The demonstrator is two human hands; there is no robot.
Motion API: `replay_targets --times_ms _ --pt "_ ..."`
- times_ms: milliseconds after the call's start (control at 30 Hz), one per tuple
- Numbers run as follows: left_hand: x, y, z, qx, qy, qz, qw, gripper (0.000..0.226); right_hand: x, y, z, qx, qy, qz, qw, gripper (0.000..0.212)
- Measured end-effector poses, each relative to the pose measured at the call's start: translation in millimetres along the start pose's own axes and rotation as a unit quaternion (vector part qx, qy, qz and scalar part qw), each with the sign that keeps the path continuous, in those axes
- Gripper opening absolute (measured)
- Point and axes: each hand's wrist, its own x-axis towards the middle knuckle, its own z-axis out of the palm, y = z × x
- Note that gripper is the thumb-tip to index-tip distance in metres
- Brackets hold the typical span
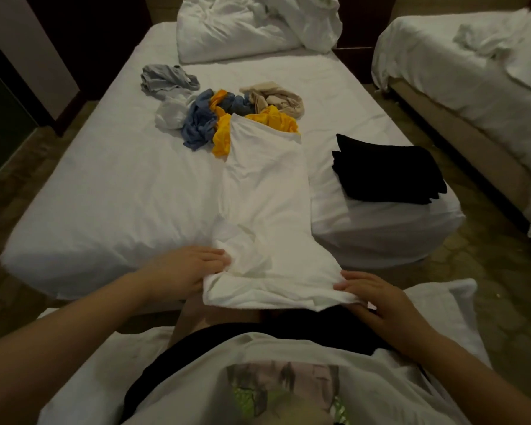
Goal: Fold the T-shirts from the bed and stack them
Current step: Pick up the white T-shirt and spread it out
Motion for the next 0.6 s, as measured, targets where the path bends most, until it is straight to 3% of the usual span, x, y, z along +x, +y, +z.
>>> replay_targets --times_ms 67,133,233,333,467,567,600 --pt "-11 9 3 0.004 0.015 -0.012 1.000 0.057 3 -10 -7 -0.020 0.019 0.002 1.000 0.073" --pt "-15 19 3 -0.039 0.002 -0.032 0.999 0.046 3 -19 -16 -0.022 -0.002 0.030 0.999 0.067" --pt "-17 25 5 -0.058 -0.006 -0.062 0.996 0.042 0 -17 -13 0.010 -0.053 0.052 0.997 0.005" --pt "-13 32 7 -0.161 0.019 -0.142 0.977 0.051 -1 -10 0 0.051 -0.056 0.053 0.996 0.035" --pt "-8 30 6 -0.231 0.000 -0.136 0.963 0.038 4 -15 1 0.175 0.039 0.075 0.981 0.019" --pt "1 22 -2 -0.373 0.046 -0.185 0.908 0.032 25 -16 -5 0.248 0.095 0.077 0.961 0.024" --pt "9 17 -5 -0.418 0.073 -0.218 0.879 0.042 36 -15 -7 0.261 0.120 0.075 0.955 0.030"
